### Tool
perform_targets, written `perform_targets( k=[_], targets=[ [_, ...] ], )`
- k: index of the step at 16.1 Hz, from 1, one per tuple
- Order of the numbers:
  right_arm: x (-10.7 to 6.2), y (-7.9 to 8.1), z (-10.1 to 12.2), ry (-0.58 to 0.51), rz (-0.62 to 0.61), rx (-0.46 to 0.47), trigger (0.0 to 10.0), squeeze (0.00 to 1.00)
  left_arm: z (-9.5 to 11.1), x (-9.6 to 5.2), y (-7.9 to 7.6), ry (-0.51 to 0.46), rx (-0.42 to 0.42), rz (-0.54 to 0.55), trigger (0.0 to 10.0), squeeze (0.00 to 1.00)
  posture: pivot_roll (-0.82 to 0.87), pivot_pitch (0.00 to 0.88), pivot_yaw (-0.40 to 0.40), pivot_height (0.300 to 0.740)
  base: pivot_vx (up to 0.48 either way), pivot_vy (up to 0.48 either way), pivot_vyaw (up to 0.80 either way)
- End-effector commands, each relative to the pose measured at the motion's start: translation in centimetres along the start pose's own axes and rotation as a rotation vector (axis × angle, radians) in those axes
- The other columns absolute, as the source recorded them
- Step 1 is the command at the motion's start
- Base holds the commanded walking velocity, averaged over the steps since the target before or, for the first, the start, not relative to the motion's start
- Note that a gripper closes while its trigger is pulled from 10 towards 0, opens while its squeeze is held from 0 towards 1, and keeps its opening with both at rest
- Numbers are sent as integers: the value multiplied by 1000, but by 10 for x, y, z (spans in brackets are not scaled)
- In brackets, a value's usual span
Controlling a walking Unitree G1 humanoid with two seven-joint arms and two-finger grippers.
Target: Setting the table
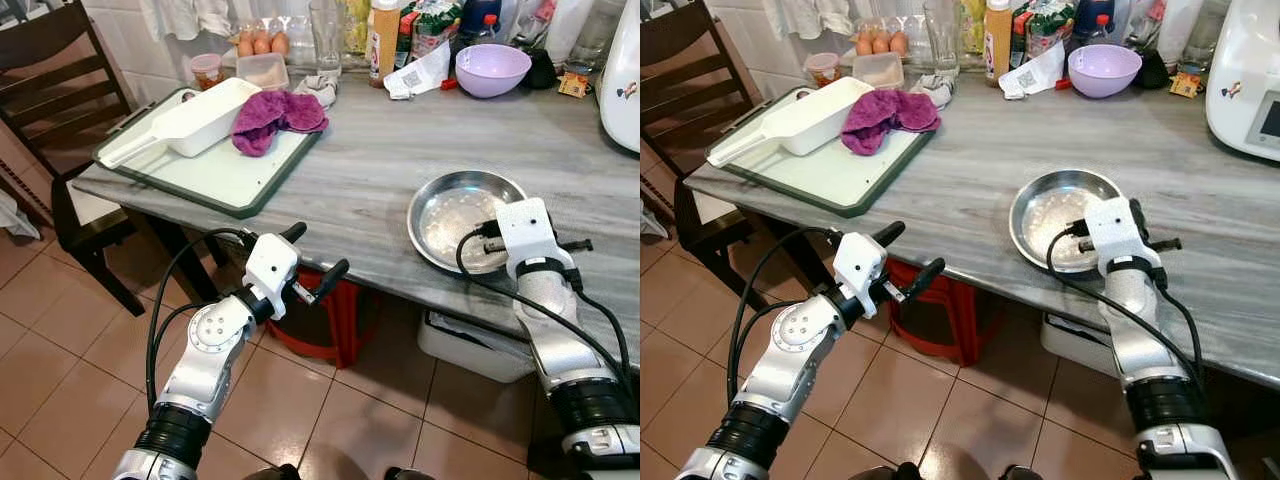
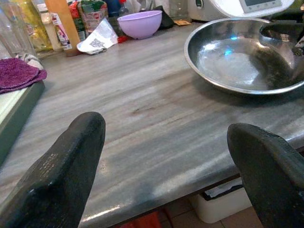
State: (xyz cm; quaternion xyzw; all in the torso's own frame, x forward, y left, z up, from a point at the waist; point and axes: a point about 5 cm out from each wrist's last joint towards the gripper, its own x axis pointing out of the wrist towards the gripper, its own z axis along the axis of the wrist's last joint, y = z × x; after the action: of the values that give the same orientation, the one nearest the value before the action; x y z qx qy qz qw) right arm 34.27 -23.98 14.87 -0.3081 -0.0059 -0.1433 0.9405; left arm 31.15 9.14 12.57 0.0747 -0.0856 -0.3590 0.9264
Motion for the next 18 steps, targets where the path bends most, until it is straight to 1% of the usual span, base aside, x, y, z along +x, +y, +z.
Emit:
perform_targets(
  k=[1, 2, 3, 4, 5, 7, 8, 9, 10, 11, 12, 13, 14, 15, 16, 17, 18],
  targets=[
    [-8, 6, -25, 111, 30, -20, 10000, 0, -1, -2, 2, -3, -8, 3, 10000, 0, -134, 122, 103, 740, 0, 0, 0],
    [-9, 6, -29, 143, 11, 66, 10000, 0, 0, -2, 2, -5, -10, 0, 10000, 0, -134, 120, 103, 740, 0, 0, 0],
    [-9, 5, -29, 179, -24, 281, 10000, 0, -1, -2, 2, -5, -10, -2, 10000, 0, -134, 120, 103, 740, 0, 0, 0],
    [-9, 5, -29, 211, -64, 517, 10000, 0, 0, -2, 2, -4, -8, -2, 10000, 0, -134, 120, 104, 740, 0, 0, 0],
    [-8, 5, -26, 215, -97, 801, 10000, 0, 0, -2, 2, -3, -6, -3, 10000, 0, -134, 120, 104, 740, 0, 0, 0],
    [-9, 3, -27, 213, -106, 810, 10000, 0, 0, -2, 2, -3, -7, -1, 10000, 0, -136, 120, 104, 740, 0, 0, 0],
    [-8, 6, -24, 208, -86, 882, 10000, 98, 0, -1, 2, -4, -7, -3, 10000, 0, -137, 121, 104, 740, 0, 0, 0],
    [-8, 7, -23, 203, -79, 912, 10000, 98, 0, -2, 1, -4, -7, -4, 10000, 0, -137, 121, 104, 740, 0, 0, 0],
    [-8, 4, -19, 172, -66, 859, 10000, 400, 0, -2, 1, -4, -7, -5, 10000, 0, -137, 122, 104, 740, 0, 0, 0],
    [-9, -1, -15, 124, -65, 704, 10000, 114, 0, -2, 1, -4, -6, -4, 10000, 0, -136, 123, 102, 740, 0, 0, 0],
    [-12, -5, -11, 75, -80, 634, 10000, 0, 0, -3, 0, -4, -7, -3, 10000, 0, -136, 124, 102, 740, 0, 0, 0],
    [-14, -9, -9, 47, -94, 634, 10000, 0, -1, -3, 0, -3, -7, -1, 10000, 0, -135, 125, 101, 740, 0, 0, 0],
    [-18, -15, -8, 13, -123, 618, 0, 0, -1, -3, 0, -2, -10, -1, 10000, 0, -137, 127, 99, 740, 0, 0, 0],
    [-20, -17, -9, 10, -129, 617, 0, 0, -2, -3, -1, -1, -11, -1, 10000, 0, -137, 127, 99, 740, 0, 0, 0],
    [-22, -18, -9, -5, -120, 555, 0, 0, -2, -3, -1, 0, -12, -1, 10000, 0, -137, 127, 99, 740, 0, 0, 0],
    [-23, -17, -9, -8, -109, 461, 3843, 0, -3, -2, -2, 1, -14, -3, 10000, 0, -137, 127, 99, 740, 0, 0, 0],
    [-24, -16, -10, -6, -105, 402, 10000, 0, -2, -2, -2, 0, -15, -5, 10000, 0, -137, 127, 99, 740, 0, 0, 0]
  ],
)
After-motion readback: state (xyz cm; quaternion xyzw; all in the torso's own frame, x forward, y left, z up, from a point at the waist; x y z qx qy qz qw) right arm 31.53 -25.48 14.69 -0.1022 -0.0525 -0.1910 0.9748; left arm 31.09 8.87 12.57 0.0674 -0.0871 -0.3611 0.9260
